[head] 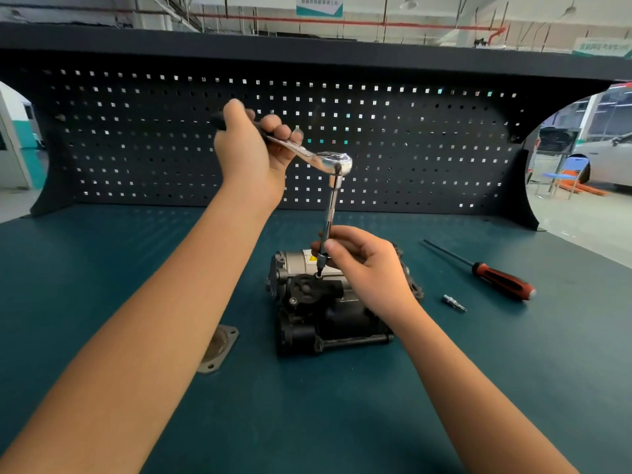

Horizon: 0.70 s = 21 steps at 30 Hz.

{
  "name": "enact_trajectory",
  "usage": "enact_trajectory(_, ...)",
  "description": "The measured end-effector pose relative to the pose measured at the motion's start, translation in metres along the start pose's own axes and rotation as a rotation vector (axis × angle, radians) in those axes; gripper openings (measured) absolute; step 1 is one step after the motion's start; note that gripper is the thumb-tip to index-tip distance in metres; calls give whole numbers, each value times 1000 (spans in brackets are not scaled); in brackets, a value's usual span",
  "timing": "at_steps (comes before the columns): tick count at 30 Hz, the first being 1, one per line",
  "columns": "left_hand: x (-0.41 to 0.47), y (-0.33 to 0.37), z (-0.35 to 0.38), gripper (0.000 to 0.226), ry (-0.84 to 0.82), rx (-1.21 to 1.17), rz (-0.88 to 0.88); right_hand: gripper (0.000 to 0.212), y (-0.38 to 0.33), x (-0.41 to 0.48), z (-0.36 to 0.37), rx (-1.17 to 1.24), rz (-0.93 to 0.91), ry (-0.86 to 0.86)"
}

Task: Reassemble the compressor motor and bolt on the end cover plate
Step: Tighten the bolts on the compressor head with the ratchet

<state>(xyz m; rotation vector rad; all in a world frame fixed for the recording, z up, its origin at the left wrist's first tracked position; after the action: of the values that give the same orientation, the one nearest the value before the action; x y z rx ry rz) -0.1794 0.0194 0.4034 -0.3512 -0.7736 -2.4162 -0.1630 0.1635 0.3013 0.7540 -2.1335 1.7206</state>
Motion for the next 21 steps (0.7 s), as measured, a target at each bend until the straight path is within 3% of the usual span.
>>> enact_trajectory(8, -2, -18, 27, 26, -118, 16, -122, 26, -8, 25, 14, 250, 156, -58)
enact_trajectory(12, -2, -14, 24, 23, -110, -28, -143, 51, -7, 37, 38, 497, 260, -128)
enact_trajectory(21, -7, -16, 32, 30, -99, 28, -194, 50, -4, 31, 40, 566, 257, 6)
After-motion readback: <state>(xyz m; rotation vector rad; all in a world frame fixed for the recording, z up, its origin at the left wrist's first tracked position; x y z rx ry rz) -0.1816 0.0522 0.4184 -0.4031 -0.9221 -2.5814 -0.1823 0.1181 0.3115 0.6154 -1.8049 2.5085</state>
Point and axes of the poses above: each hand's wrist, its own x-axis towards the middle knuckle, its own z-axis out of the palm, y = z × x, the point moved 6 cm from there along x, towards the middle knuckle, and after that the axes turned 6 degrees about z, right-handed, at the moved point
